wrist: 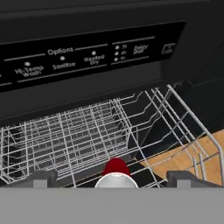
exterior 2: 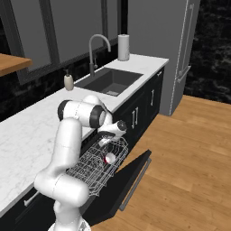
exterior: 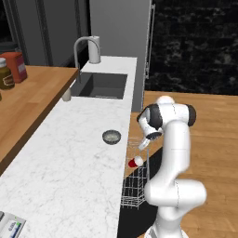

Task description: Pick up the cup and bowl from the counter, place them in the dishwasher, and close the dishwasher door.

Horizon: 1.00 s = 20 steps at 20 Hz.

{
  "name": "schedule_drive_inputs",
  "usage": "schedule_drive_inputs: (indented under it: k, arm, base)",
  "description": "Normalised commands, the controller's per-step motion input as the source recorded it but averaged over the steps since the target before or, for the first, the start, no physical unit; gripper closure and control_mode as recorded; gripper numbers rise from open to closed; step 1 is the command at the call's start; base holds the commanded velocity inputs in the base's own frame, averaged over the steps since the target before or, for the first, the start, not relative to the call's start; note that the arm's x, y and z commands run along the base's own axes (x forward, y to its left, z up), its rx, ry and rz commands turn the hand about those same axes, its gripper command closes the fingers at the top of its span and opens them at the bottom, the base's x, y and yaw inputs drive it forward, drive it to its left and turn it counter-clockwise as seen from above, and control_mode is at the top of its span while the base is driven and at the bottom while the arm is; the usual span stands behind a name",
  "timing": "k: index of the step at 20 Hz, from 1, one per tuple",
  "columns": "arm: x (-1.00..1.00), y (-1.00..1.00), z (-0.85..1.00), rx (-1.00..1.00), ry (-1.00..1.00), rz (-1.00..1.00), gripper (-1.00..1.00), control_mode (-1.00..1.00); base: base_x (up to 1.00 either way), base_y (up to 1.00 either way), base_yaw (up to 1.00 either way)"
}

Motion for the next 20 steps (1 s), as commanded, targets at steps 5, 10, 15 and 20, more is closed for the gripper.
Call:
schedule_drive_inputs:
  k: [5,10,15,20]
  arm:
    - [-0.13,-0.10,1.00,0.02,0.20,-0.25,-1.00,-1.00]
    - [-0.03,-0.05,1.00,0.15,0.53,-0.37,-1.00,-1.00]
    - [-0.07,-0.12,1.00,0.22,0.55,-0.34,-1.00,-1.00]
    - [0.00,0.04,0.49,0.22,0.35,-0.32,-1.00,-1.00]
  base:
    - [0.00,0.00,0.00]
    - [0.00,0.00,0.00]
    - [0.00,0.00,0.00]
    - [0.00,0.00,0.00]
